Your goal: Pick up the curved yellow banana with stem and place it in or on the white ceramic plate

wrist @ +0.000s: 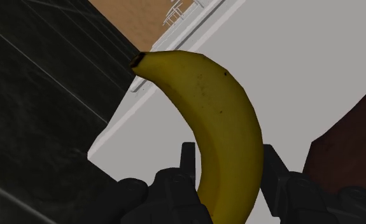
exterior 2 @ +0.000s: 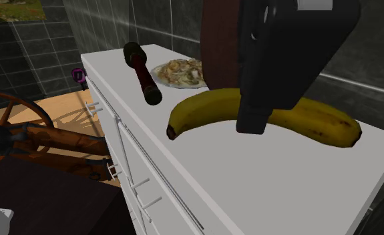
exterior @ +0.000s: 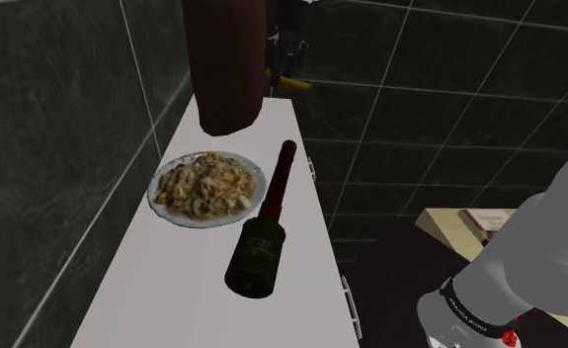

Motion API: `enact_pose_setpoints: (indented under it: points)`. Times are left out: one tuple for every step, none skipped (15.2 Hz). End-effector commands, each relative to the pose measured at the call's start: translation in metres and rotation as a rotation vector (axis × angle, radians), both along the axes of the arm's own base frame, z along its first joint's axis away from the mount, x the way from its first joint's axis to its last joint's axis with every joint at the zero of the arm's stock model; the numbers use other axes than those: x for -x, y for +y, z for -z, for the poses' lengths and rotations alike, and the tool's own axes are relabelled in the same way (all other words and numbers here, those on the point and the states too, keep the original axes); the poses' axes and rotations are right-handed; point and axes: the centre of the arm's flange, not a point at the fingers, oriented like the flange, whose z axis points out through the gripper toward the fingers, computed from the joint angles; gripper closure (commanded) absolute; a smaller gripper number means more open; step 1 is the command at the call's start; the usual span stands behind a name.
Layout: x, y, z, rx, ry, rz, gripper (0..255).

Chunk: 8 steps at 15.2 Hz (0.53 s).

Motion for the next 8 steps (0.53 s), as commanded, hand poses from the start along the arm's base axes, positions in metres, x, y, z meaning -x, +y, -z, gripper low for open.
enact_pose_setpoints:
  points:
    - [-0.001,-0.001,-0.011,0.0,0.0,0.0,255]
    - [-0.001,-0.001,-0.016,0.0,0.0,0.0,255]
    - [-0.001,-0.001,-0.021,0.0,0.0,0.0,255]
    - [-0.001,-0.001,-0.027,0.0,0.0,0.0,255]
    - [-0.001,-0.001,-0.032,0.0,0.0,0.0,255]
    - [-0.001,-0.001,-0.037,0.0,0.0,0.0,255]
    - [-0.001,-0.001,-0.04,0.0,0.0,0.0,255]
    - [0.004,0.011,-0.041,0.0,0.0,0.0,255]
